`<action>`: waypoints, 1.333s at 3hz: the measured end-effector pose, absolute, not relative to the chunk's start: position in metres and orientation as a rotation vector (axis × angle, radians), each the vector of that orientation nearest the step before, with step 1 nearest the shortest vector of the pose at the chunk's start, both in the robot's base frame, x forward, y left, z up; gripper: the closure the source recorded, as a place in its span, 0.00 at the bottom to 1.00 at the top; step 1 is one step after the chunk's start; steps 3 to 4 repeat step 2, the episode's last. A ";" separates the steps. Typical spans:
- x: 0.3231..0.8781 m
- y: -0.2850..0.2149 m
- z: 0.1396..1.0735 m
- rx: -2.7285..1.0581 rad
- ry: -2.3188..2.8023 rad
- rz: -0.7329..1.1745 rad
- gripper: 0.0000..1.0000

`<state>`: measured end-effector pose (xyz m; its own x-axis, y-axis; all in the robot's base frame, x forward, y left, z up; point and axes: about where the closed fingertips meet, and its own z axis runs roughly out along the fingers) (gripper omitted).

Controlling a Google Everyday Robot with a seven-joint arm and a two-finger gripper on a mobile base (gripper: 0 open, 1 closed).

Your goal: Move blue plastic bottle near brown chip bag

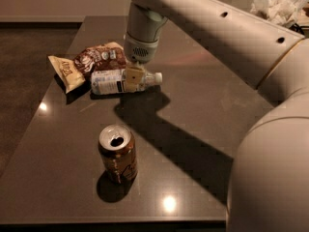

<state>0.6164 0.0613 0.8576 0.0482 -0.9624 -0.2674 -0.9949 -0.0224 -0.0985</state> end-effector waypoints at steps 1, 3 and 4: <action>0.617 0.062 0.856 -2.071 1.996 0.183 0.00; 0.617 0.062 0.856 -2.071 1.996 0.183 0.00; 0.617 0.062 0.856 -2.071 1.996 0.183 0.00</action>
Offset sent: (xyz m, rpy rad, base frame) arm 0.0003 0.0011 -0.0015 0.0004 0.0005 0.0011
